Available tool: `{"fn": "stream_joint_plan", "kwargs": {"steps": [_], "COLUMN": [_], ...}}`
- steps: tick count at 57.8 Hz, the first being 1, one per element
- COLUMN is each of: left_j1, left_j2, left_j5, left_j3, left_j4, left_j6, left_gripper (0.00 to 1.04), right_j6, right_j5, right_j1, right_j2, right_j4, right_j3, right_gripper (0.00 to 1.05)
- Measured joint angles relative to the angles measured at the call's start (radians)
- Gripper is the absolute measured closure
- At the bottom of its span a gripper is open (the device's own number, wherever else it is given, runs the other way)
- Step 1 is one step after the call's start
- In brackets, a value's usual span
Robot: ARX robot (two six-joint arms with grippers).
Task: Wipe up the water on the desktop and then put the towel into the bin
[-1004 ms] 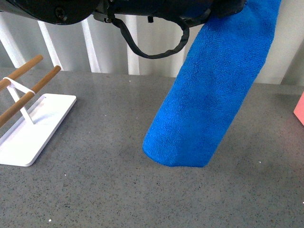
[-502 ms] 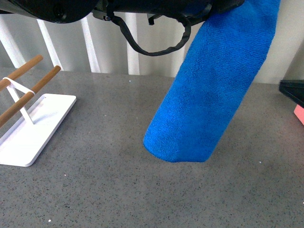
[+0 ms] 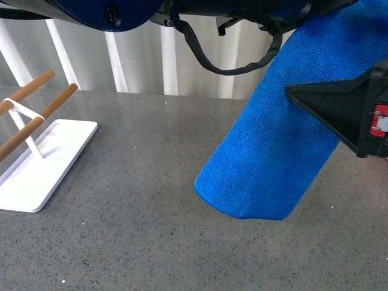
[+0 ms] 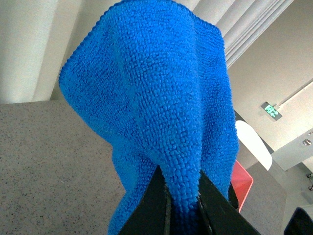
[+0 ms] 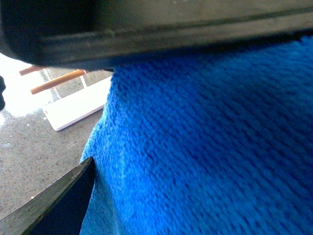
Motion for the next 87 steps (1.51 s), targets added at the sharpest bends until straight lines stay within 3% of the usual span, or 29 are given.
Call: {"fn": "stream_joint_plan", "kwargs": {"steps": [7, 43, 57, 61, 74, 87], "left_j1": [0.000, 0.008, 0.023, 0.037, 0.125, 0.287], "left_j2": [0.000, 0.000, -0.004, -0.004, -0.004, -0.063], "left_j5": [0.000, 0.001, -0.013, -0.015, -0.037, -0.006], "left_j3": [0.000, -0.001, -0.001, -0.001, -0.005, -0.105], "left_j4": [0.000, -0.001, -0.026, -0.042, -0.078, -0.126], "left_j6": [-0.002, -0.006, -0.007, -0.007, -0.024, 0.005], "left_gripper": [1.00, 1.00, 1.00, 0.84, 0.44, 0.05], "right_j6": [0.012, 0.038, 0.038, 0.038, 0.038, 0.029], "right_j5": [0.015, 0.042, 0.031, 0.030, 0.028, 0.056], "right_j1": [0.024, 0.029, 0.008, -0.003, -0.045, -0.080], "right_j2": [0.013, 0.020, 0.009, 0.007, -0.003, -0.005], "right_j4": [0.010, 0.023, 0.002, -0.007, -0.026, -0.071], "right_j3": [0.017, 0.031, 0.037, 0.044, 0.057, 0.077], "right_gripper": [0.08, 0.96, 1.00, 1.00, 1.00, 1.00]}}
